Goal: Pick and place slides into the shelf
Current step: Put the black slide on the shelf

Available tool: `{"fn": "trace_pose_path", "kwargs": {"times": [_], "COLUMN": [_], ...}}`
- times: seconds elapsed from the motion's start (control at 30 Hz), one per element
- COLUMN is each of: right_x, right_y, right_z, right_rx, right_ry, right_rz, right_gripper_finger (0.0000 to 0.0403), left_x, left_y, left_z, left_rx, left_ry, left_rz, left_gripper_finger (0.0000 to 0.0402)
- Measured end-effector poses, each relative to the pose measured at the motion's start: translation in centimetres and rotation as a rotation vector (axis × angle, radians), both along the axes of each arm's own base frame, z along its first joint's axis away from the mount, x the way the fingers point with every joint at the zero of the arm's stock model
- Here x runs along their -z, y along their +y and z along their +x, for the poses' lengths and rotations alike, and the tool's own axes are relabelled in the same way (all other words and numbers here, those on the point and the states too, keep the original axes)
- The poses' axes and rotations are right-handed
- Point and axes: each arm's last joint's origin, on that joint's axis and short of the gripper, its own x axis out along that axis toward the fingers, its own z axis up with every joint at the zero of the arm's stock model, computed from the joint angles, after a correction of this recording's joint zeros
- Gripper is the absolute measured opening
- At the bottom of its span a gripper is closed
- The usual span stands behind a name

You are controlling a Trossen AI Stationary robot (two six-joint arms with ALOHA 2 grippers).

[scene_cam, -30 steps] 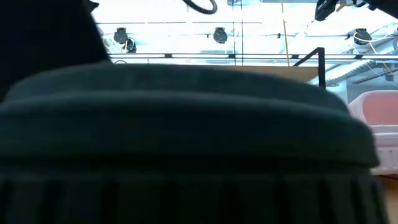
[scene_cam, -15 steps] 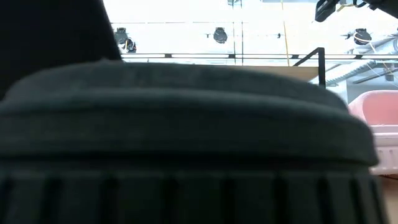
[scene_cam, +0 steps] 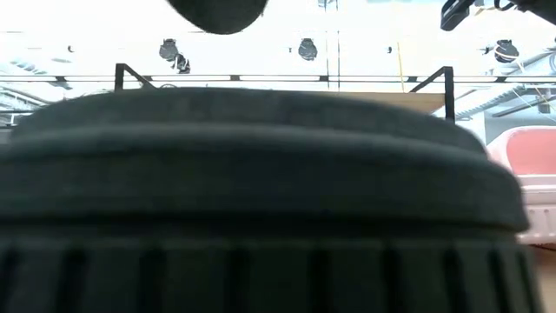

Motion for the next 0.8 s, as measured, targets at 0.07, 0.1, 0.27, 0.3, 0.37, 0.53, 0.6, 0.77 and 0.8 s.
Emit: {"fn": "trace_pose_path", "kwargs": {"times": [0.07, 0.1, 0.27, 0.3, 0.37, 0.53, 0.6, 0.77, 0.8], "right_x": [0.0, 0.0, 0.0, 0.0, 0.0, 0.0, 0.0, 0.0, 0.0], "right_y": [-0.1, -0.1, -0.5, -0.6, -0.7, -1.0, -1.0, -1.1, -1.1], "right_z": [0.0, 0.0, 0.0, 0.0, 0.0, 0.0, 0.0, 0.0, 0.0], "right_rx": [0.016, 0.03, 0.155, 0.18, 0.224, 0.322, 0.347, 0.363, 0.378], "right_ry": [-0.001, 0.002, 0.006, 0.006, 0.009, 0.018, 0.02, 0.021, 0.023], "right_rz": [0.007, 0.014, 0.064, 0.073, 0.078, 0.098, 0.109, 0.092, 0.099], "right_gripper_finger": [0.0106, 0.0106, 0.0106, 0.0106, 0.0106, 0.0106, 0.0106, 0.0106, 0.0106], "left_x": [-1.2, -1.8, -4.7, -5.2, -6.3, -7.7, -7.8, -7.9, -7.9], "left_y": [1.7, 2.5, 7.1, 8.0, 10.0, 14.7, 16.3, 19.0, 19.4], "left_z": [0.0, 0.0, -0.2, -0.3, -0.6, -0.6, -0.4, 0.1, 0.1], "left_rx": [0.032, 0.044, 0.098, 0.093, 0.077, 0.056, 0.076, 0.117, 0.118], "left_ry": [-0.041, -0.065, -0.138, -0.148, -0.167, -0.119, -0.074, 0.018, 0.03], "left_rz": [0.066, 0.106, 0.311, 0.351, 0.441, 0.633, 0.679, 0.744, 0.756], "left_gripper_finger": [0.0, 0.0, 0.0, 0.0, 0.0, 0.0, 0.0, 0.0, 0.0]}}
